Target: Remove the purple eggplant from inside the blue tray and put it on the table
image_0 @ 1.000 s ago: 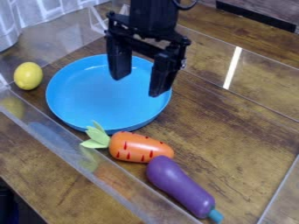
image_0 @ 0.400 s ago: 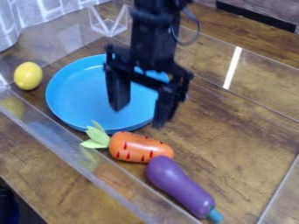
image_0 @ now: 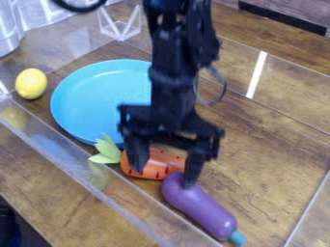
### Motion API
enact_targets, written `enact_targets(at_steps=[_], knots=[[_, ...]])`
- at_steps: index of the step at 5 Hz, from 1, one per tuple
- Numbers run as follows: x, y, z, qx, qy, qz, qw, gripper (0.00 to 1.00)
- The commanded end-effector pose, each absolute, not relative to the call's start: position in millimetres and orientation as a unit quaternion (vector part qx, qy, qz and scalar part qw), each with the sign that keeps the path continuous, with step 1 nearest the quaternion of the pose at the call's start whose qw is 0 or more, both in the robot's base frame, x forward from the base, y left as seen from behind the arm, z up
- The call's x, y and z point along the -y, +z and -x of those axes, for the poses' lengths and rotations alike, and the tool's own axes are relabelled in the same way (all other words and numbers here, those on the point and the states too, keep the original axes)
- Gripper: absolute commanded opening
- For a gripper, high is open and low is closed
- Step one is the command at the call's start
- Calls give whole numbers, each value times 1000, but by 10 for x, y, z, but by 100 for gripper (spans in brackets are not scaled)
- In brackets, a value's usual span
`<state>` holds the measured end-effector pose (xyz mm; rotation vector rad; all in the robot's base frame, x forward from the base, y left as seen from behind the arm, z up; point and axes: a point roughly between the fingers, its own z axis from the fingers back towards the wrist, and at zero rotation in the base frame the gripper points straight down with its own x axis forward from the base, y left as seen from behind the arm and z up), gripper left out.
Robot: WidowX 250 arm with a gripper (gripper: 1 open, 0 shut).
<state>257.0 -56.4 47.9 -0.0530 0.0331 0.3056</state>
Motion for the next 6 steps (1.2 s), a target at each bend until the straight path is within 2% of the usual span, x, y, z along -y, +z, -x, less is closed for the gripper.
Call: enact_targets(at_steps=[1, 2, 6], knots=[[652, 344, -2636, 18, 194, 43, 980, 100], [671, 278, -2660, 19, 214, 41, 976, 100], [749, 236, -2705, 7, 242, 47, 969, 100]])
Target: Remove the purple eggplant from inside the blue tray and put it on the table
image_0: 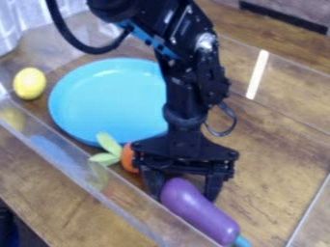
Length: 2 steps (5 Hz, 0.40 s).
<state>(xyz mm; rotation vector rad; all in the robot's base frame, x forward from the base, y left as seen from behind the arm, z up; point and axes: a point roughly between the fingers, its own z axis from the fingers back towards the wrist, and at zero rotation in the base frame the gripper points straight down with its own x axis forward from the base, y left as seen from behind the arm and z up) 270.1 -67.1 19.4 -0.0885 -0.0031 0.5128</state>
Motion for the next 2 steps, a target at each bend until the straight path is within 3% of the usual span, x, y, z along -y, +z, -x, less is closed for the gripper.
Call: enact_targets(at_steps=[1, 2], knots=[[785, 231, -2695, 6, 248, 50, 967, 100], [797, 224, -2704, 3, 255, 50, 966, 100]])
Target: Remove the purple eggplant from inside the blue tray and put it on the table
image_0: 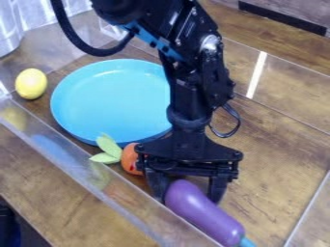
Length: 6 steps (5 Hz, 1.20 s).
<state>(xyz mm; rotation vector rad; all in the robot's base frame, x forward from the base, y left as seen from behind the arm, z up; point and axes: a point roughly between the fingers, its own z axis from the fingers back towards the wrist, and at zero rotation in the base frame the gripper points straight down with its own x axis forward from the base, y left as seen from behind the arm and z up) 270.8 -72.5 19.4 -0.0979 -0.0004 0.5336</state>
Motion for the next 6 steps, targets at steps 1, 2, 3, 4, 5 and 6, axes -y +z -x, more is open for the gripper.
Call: enact_targets(at_steps=[1, 2, 3, 4, 5, 6], knots=[[804, 219, -2707, 1, 261, 51, 964, 100], [810, 217, -2713, -1, 267, 52, 962, 100], [812, 218, -2723, -4, 273, 53, 960, 100], [813, 217, -2736, -6, 281, 54, 958, 100], [814, 215, -2749, -9, 289, 55, 956, 100], [834, 218, -2798, -11, 295, 55, 954, 100]])
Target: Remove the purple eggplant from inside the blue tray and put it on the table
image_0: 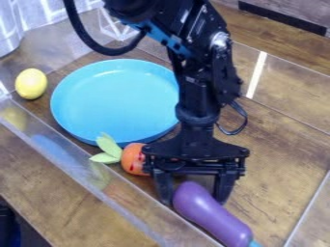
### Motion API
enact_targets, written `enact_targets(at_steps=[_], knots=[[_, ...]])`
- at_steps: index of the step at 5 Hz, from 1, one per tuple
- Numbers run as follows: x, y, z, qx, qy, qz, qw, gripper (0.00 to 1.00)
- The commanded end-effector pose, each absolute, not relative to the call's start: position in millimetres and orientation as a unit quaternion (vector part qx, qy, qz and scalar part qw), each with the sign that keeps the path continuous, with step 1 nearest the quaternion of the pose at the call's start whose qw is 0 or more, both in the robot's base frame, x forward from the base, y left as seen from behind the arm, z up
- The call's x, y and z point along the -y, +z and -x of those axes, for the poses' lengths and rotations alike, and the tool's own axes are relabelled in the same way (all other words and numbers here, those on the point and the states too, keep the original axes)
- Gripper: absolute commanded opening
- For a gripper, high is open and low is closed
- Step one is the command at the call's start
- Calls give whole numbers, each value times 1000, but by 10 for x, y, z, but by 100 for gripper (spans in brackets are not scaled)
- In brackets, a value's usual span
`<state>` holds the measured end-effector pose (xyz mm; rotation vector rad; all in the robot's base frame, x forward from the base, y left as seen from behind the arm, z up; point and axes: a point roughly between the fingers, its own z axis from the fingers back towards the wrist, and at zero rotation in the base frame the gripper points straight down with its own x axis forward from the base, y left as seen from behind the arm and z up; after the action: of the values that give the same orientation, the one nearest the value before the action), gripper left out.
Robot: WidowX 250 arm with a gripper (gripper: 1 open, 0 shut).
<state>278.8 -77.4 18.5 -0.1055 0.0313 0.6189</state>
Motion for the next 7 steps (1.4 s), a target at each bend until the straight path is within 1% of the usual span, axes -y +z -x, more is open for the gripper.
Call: enact_targets(at_steps=[1, 4, 7], knots=[[859, 220, -2854, -12, 304, 55, 951, 100], [977, 216, -2952, -15, 333, 69, 940, 100], [1075, 209, -2992, -25, 364, 81, 927, 100]])
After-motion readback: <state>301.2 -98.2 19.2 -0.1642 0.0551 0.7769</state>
